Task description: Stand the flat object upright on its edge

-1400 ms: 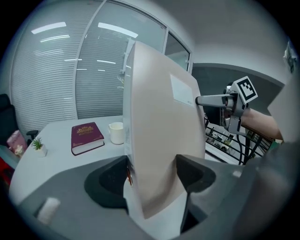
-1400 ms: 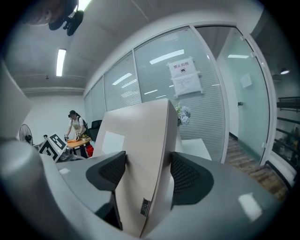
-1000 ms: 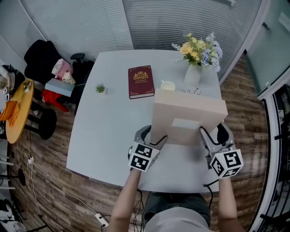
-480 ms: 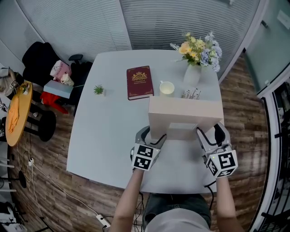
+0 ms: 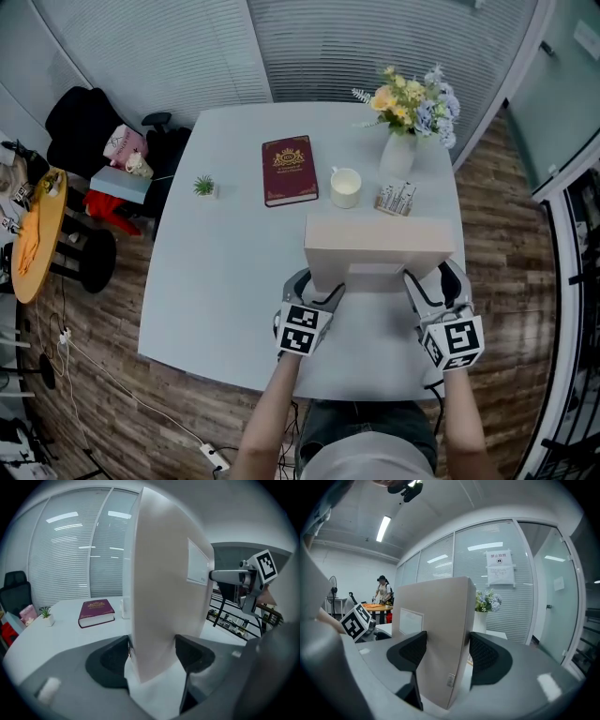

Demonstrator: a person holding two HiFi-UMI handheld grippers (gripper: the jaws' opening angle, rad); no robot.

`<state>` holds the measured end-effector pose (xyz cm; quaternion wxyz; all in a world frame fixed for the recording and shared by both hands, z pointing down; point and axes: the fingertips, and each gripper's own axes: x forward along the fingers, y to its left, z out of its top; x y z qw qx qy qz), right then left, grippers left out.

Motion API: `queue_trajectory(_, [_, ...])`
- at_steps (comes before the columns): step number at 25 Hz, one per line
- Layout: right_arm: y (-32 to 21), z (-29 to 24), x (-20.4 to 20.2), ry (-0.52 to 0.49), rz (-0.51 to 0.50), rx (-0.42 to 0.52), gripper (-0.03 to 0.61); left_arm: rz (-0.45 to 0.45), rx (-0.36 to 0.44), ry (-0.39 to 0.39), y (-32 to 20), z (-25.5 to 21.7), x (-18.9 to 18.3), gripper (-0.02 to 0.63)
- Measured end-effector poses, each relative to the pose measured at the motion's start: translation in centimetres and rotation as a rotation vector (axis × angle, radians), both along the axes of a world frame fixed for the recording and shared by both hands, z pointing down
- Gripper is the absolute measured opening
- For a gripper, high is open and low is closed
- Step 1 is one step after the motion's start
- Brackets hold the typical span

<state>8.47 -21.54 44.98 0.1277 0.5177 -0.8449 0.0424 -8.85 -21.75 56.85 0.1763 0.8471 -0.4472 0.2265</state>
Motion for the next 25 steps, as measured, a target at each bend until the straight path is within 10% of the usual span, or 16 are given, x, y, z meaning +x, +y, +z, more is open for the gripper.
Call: queue_trajectory(25, [1.7, 0.3, 0.1, 0.024, 0.068, 0.022, 0.314, 0.014, -0.005, 0.048, 1.1, 0.1, 0.4, 0.352])
